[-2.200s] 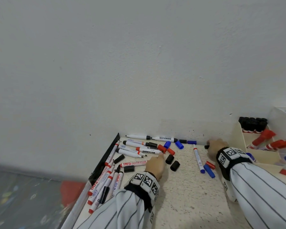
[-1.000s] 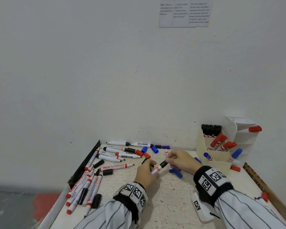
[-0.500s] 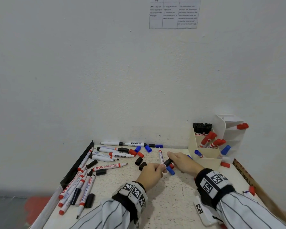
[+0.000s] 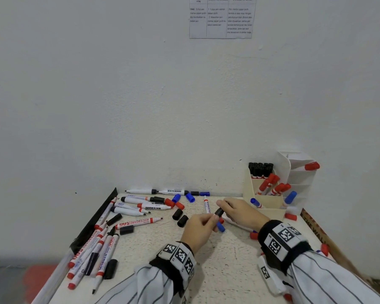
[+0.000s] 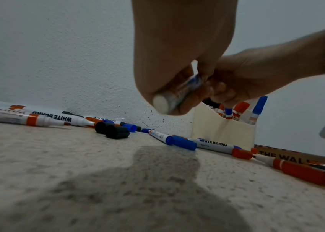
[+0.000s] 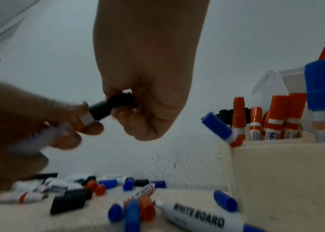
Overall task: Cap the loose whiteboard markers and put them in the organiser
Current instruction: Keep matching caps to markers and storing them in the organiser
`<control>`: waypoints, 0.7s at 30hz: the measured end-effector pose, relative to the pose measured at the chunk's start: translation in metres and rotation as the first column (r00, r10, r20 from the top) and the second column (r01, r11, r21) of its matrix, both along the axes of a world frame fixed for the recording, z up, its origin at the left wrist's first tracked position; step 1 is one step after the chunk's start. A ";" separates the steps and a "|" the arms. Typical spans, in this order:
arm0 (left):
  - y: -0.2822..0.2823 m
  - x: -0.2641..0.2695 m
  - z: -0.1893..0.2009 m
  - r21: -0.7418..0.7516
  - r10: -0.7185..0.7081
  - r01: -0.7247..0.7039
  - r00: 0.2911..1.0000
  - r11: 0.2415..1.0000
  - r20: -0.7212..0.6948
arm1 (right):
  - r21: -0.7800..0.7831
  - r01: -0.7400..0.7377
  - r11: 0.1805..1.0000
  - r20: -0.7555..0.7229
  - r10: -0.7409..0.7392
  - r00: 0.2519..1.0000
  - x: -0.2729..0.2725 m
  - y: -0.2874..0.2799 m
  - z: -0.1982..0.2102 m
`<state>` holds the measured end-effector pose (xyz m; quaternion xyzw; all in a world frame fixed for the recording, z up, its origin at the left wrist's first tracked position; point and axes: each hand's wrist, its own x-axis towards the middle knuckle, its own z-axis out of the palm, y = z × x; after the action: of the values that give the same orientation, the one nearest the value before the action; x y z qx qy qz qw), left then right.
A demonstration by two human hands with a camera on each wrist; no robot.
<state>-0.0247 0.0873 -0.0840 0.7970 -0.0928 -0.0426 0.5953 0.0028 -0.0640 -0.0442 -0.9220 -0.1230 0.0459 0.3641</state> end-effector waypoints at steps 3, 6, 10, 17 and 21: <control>-0.006 0.005 0.003 -0.053 -0.013 0.013 1.000 0.999 0.014 | 0.134 0.024 0.991 0.035 -0.029 0.999 0.000 -0.007 0.013; -0.015 0.013 0.005 0.061 -0.016 0.017 1.000 0.998 -0.004 | 0.329 0.093 0.940 0.168 -0.155 0.974 -0.004 -0.020 0.036; -0.024 0.024 0.007 0.366 -0.020 0.035 0.999 0.930 -0.044 | 0.567 0.183 0.803 0.424 -0.475 0.771 -0.013 -0.055 0.072; -0.029 0.040 -0.016 0.615 -0.056 0.130 0.989 0.777 -0.139 | 0.581 0.383 0.718 0.614 -0.696 0.373 -0.017 -0.140 0.090; -0.027 0.044 -0.018 0.713 0.002 0.063 0.996 0.698 -0.090 | 0.515 0.505 0.693 0.598 -0.712 0.368 -0.004 -0.176 0.060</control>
<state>0.0196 0.0607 -0.1018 0.9613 -0.0574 -0.1184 0.2420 -0.0011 -0.2400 0.0157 -0.7745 0.0833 -0.5014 0.3765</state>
